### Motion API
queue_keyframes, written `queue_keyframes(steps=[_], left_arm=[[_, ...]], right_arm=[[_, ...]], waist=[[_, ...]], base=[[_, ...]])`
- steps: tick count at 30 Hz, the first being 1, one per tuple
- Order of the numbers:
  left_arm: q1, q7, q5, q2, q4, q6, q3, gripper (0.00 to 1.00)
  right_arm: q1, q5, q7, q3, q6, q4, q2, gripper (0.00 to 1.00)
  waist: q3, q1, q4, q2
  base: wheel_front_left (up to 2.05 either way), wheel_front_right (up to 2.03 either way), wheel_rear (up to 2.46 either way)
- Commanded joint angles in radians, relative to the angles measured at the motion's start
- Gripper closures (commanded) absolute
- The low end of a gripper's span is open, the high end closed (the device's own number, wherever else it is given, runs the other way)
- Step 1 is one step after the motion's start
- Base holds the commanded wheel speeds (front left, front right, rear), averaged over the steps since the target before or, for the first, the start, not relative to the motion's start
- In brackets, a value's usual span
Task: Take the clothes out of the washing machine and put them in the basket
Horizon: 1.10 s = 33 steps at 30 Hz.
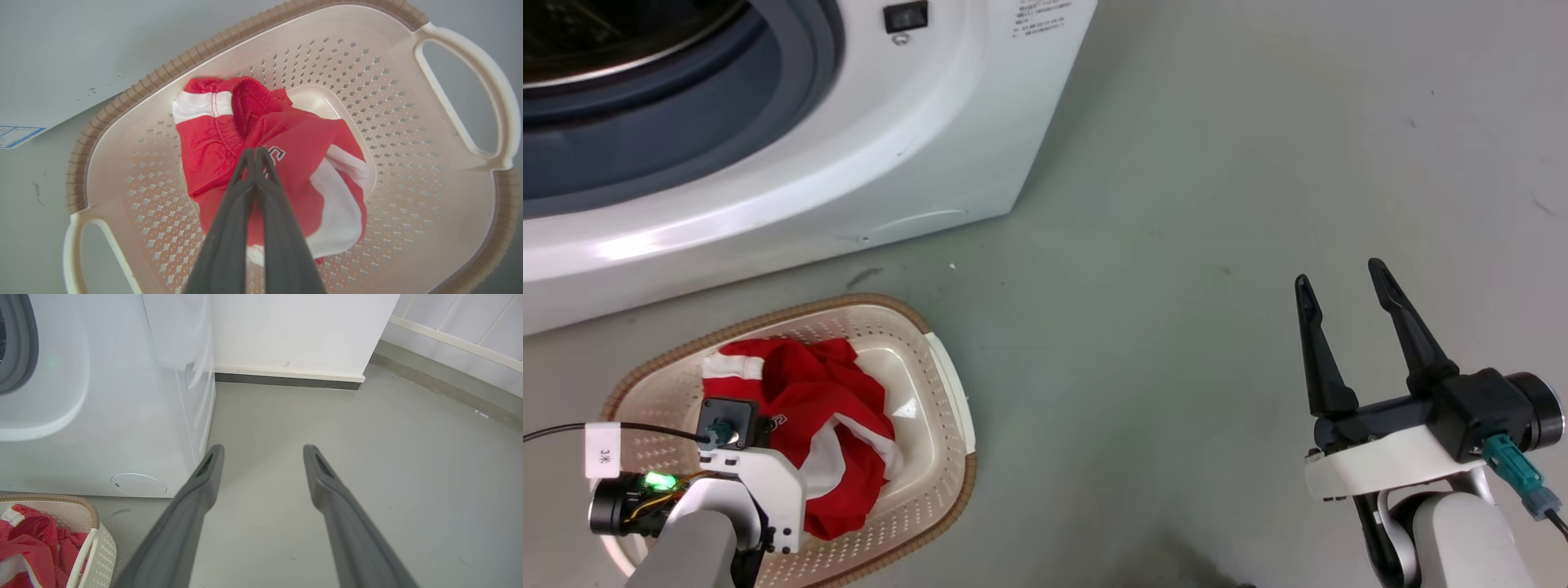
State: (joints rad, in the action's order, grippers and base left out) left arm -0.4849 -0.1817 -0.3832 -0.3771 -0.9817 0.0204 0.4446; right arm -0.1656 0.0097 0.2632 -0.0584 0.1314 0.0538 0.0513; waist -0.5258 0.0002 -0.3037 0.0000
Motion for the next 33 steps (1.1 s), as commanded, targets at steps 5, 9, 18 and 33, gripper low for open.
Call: queue_keyframes(steps=[5, 9, 18, 33], left_arm=[[-0.047, -0.041, -0.018, 0.018, -0.112, 0.007, -0.012, 1.0], [-0.062, -0.063, -0.016, 0.029, -0.159, 0.002, -0.01, 1.0], [-0.022, -0.085, -0.026, 0.063, -0.044, 0.012, -0.061, 0.0], [0.227, -0.084, 0.103, 0.134, 0.546, 0.017, -0.259, 0.0]], right_arm=[[-0.021, 0.008, 0.002, 0.001, -0.001, -0.007, -0.002, 0.0], [-0.024, 0.001, 0.002, 0.01, -0.001, 0.001, -0.002, 0.0], [0.005, -0.032, 0.002, 0.038, -0.001, 0.028, -0.002, 0.0], [0.11, -0.103, 0.002, 0.135, -0.001, 0.049, -0.002, 0.0]], waist=[[-0.047, -0.0002, -0.024, 0.0], [-0.041, -0.0002, -0.015, 0.0], [0.092, -0.0002, 0.053, 0.0], [0.38, -0.0002, 0.232, 0.0]], base=[[0.0, 0.0, 0.0], [0.0, 0.0, 0.0], [0.0, 0.0, 0.0], [0.0, 0.0, 0.0]])
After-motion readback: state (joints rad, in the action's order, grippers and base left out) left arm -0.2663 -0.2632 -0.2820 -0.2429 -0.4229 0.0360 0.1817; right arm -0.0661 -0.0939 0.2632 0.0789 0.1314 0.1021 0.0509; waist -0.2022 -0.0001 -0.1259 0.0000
